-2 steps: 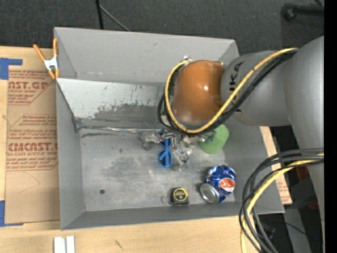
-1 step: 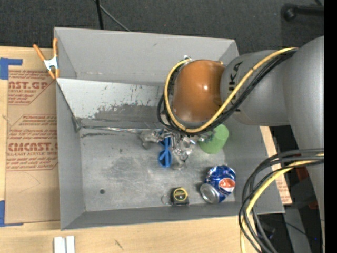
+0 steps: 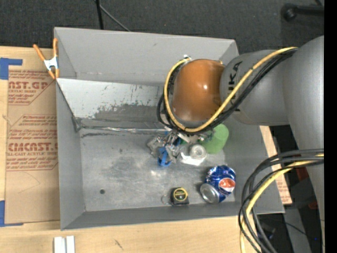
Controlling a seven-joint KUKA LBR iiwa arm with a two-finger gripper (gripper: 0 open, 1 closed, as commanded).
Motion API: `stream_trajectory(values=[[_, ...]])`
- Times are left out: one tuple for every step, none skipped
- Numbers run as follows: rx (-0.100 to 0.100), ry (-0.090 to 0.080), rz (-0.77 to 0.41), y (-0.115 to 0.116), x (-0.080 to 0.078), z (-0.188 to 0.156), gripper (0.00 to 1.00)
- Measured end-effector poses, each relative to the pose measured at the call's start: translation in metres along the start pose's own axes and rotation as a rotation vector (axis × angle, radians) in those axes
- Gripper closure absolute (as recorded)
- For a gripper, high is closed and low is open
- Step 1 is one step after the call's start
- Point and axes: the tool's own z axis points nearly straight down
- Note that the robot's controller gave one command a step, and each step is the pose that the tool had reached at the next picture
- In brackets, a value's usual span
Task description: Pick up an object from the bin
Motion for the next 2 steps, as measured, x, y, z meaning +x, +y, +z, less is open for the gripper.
stream_trajectory(values=[[-0.003, 0.009, 0.002, 0.0, -0.002, -0.024, 1.0], [-0.001, 0.009, 0.004, 0.0, -0.004, -0.055, 1.0]])
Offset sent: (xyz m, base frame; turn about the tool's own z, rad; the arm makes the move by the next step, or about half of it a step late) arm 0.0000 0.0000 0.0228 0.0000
